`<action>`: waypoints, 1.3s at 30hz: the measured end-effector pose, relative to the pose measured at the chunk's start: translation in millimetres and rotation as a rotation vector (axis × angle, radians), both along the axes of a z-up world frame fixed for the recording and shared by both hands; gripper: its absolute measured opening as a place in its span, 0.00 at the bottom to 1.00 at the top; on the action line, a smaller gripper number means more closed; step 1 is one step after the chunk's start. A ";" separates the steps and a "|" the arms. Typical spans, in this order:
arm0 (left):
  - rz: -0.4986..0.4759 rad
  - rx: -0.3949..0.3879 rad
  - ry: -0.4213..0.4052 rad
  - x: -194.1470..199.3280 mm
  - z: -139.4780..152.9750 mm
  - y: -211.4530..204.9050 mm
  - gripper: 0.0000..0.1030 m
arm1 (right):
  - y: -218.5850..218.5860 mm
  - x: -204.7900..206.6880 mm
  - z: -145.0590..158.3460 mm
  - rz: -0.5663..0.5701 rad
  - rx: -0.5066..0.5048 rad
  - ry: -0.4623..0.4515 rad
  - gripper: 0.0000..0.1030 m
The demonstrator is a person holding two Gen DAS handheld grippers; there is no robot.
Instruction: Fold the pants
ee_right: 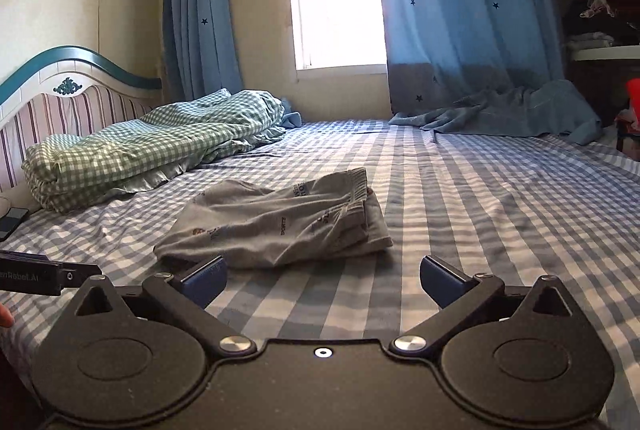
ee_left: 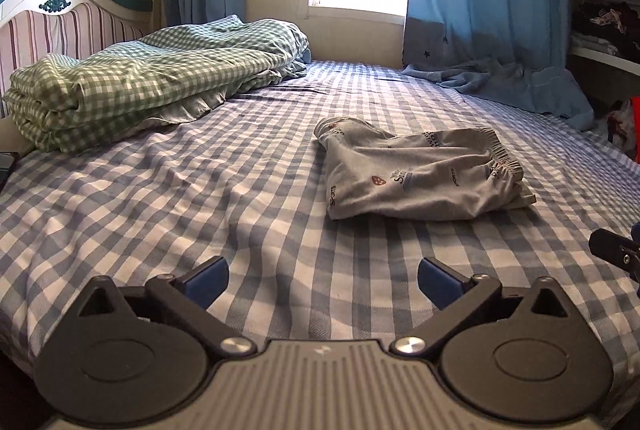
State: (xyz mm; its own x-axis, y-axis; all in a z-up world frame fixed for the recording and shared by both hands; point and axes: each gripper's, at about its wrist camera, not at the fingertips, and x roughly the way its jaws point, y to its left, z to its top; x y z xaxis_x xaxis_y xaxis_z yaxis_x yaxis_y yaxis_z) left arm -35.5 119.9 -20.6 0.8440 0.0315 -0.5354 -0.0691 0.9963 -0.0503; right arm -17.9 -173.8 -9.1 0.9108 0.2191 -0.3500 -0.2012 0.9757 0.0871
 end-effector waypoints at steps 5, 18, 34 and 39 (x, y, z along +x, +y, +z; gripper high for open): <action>0.000 0.032 -0.004 -9.0 -7.0 -2.1 1.00 | -2.8 -8.0 -11.3 -0.011 0.031 0.040 0.99; 0.000 0.042 0.023 -5.8 -12.0 -3.3 1.00 | -10.4 -1.5 -18.7 -0.029 0.034 0.069 0.99; -0.005 0.051 0.037 -0.9 -14.5 -2.9 1.00 | -8.0 4.1 -20.4 -0.010 0.014 0.078 0.99; -0.010 0.044 0.041 0.5 -15.4 -2.2 1.00 | -8.8 5.9 -21.5 -0.009 0.014 0.084 0.99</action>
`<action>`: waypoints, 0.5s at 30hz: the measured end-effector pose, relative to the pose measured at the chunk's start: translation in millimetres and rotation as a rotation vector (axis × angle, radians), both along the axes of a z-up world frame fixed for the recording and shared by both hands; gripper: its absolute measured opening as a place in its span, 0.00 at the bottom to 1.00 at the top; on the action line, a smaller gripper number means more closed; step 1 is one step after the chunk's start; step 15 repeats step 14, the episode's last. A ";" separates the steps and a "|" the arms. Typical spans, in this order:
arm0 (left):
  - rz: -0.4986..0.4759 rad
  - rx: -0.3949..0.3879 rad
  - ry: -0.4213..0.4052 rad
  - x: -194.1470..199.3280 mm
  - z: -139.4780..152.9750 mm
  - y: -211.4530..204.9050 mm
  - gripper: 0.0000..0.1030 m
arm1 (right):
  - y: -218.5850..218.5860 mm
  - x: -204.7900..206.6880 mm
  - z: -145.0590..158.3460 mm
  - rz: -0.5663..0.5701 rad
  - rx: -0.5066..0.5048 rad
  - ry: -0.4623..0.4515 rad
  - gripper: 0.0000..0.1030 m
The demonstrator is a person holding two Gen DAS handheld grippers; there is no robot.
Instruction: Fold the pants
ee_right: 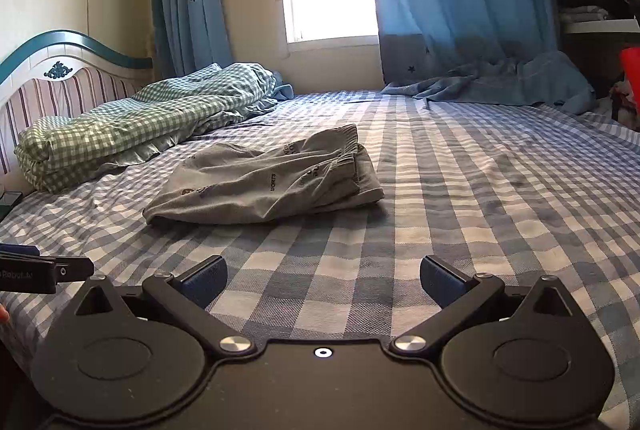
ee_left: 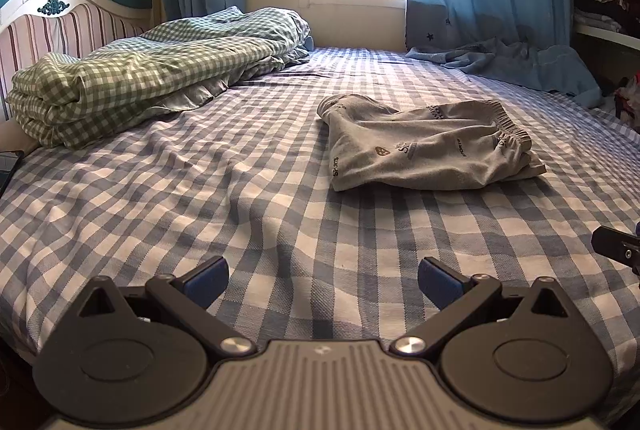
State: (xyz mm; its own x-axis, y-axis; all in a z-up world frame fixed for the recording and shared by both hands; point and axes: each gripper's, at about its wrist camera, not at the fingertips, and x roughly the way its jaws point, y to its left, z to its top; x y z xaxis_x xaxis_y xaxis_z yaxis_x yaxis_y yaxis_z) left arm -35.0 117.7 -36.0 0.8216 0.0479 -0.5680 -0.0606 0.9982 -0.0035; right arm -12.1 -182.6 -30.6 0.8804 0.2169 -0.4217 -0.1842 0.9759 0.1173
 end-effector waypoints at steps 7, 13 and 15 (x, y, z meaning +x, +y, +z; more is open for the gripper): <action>-0.001 -0.016 0.010 2.6 -2.1 -0.4 1.00 | 0.9 3.1 -2.0 0.003 -0.006 0.009 0.99; -0.016 -0.022 0.004 7.0 -3.2 -0.3 1.00 | 3.0 6.6 -2.4 0.009 -0.012 0.014 0.99; -0.017 -0.025 0.005 7.7 -3.5 0.1 1.00 | 3.6 7.3 -2.4 0.010 -0.013 0.015 0.99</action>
